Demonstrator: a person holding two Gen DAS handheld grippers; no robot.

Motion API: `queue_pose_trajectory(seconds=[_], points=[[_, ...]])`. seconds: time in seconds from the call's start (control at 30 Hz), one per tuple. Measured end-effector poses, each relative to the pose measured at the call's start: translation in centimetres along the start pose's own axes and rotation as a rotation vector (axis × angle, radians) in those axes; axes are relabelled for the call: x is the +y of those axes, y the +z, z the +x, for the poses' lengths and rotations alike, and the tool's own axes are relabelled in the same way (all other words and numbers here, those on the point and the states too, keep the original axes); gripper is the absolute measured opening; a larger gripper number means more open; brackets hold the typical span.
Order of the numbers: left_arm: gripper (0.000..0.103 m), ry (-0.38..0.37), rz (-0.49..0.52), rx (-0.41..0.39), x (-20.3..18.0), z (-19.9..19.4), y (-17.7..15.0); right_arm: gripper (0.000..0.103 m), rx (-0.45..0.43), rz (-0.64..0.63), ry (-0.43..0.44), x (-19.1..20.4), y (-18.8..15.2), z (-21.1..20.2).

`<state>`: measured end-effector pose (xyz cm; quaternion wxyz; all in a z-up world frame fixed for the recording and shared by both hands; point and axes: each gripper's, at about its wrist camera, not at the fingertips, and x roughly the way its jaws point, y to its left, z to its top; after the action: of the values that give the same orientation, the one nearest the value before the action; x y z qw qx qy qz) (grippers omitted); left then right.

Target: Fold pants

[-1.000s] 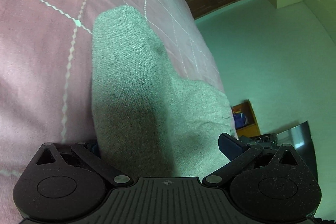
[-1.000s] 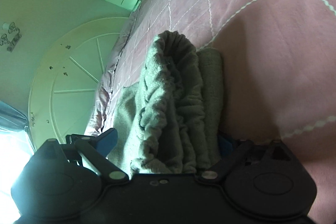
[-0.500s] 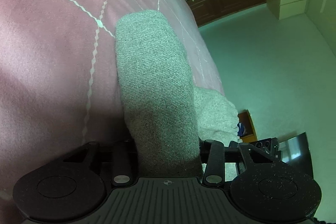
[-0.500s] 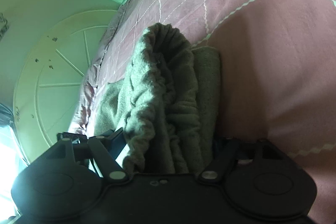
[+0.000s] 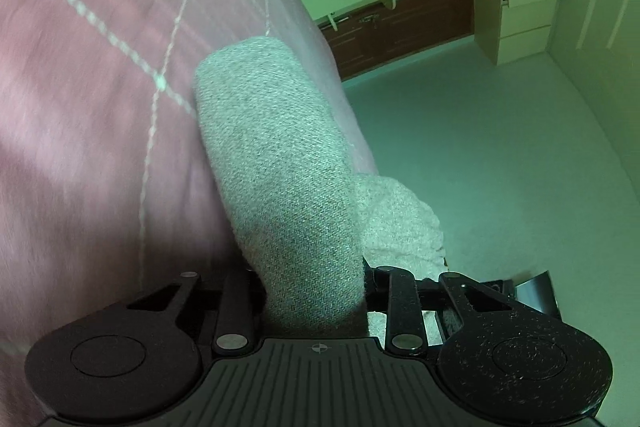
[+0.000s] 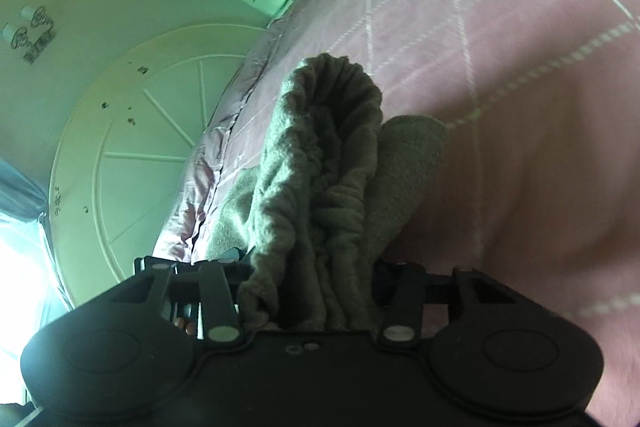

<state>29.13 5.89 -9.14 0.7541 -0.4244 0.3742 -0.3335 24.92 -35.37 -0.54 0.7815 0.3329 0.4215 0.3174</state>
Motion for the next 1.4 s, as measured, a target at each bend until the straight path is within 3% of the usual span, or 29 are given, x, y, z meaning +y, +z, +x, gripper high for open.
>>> queue_pose_trajectory(seconds=[0.2,0.37,0.7,0.77,0.83,0.87,0.97,1.1,1.2,1.33,1.4], points=[[0.03,0.003,0.035,-0.084,-0.8,-3.8,4.8,0.039,0.027,-0.049,0.064,2.3,3.6,3.5],[0.03,0.061,0.06,-0.131,0.0,-6.0,10.0,0.039,0.065,-0.082,0.09,3.5,7.6,8.8],[0.03,0.101,0.03,-0.227,6.7,-5.7,20.2,0.039,0.071,-0.131,0.1,3.2,15.6,19.1],[0.03,0.12,0.013,-0.237,9.1,-4.7,21.0,0.04,0.061,-0.15,0.075,2.2,15.9,21.5],[0.029,0.199,-0.034,-0.237,12.3,-3.0,20.1,0.041,0.096,-0.075,-0.013,-0.6,15.0,23.8],[0.028,0.187,-0.022,-0.267,13.5,-2.6,19.3,0.04,0.09,-0.079,-0.042,-1.7,14.2,24.7],[0.028,0.168,0.002,-0.282,13.6,-2.5,19.3,0.039,-0.014,-0.093,0.054,-3.1,12.8,23.9],[0.029,0.14,0.003,-0.287,13.8,-3.1,18.8,0.045,-0.022,-0.107,0.081,-3.0,12.1,23.2],[0.041,0.14,0.011,-0.299,13.9,-4.8,17.3,0.051,0.002,-0.099,0.06,-3.0,12.2,22.0],[0.079,0.144,0.085,-0.353,12.2,-10.0,13.4,0.09,-0.048,-0.069,0.051,-3.0,11.1,17.9],[0.092,0.157,0.114,-0.369,11.1,-12.7,11.1,0.097,-0.074,-0.086,0.034,-3.1,9.5,15.1]])
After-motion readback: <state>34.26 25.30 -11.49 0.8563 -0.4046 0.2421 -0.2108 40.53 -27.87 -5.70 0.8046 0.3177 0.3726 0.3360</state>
